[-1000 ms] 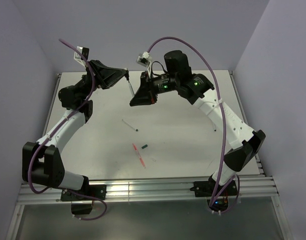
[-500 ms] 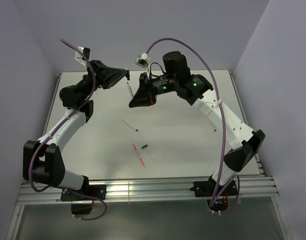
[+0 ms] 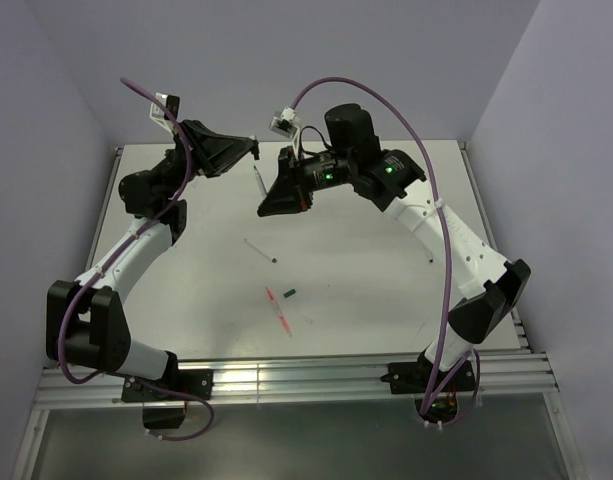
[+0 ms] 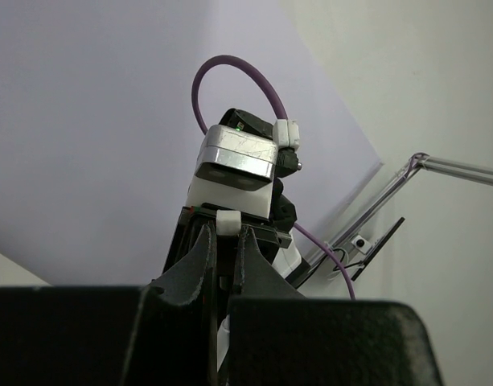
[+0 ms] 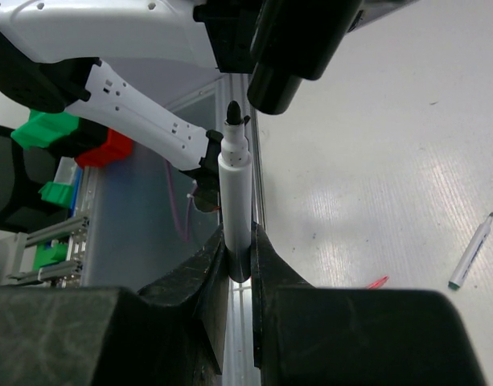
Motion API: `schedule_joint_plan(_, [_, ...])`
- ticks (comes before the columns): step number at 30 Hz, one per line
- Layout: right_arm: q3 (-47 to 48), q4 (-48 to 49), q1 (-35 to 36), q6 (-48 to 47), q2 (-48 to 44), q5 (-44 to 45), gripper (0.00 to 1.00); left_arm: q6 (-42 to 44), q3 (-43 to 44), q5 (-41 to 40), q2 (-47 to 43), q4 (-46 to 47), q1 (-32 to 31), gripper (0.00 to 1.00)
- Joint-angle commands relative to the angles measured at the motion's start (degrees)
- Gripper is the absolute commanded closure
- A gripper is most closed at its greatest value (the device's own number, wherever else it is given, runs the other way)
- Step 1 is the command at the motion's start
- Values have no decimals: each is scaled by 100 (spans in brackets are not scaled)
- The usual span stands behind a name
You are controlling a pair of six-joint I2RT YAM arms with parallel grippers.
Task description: Insert the pens into the pen caps
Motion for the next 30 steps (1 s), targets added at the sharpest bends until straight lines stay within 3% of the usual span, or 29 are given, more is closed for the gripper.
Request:
schedule_joint_plan(1, [-11, 259, 7, 32, -104, -51, 100, -36, 137, -25, -61, 3255, 34, 100])
schedule_joint_plan(30, [217, 286, -187, 155, -51, -131, 100, -45, -56, 98, -140, 3246, 16, 100])
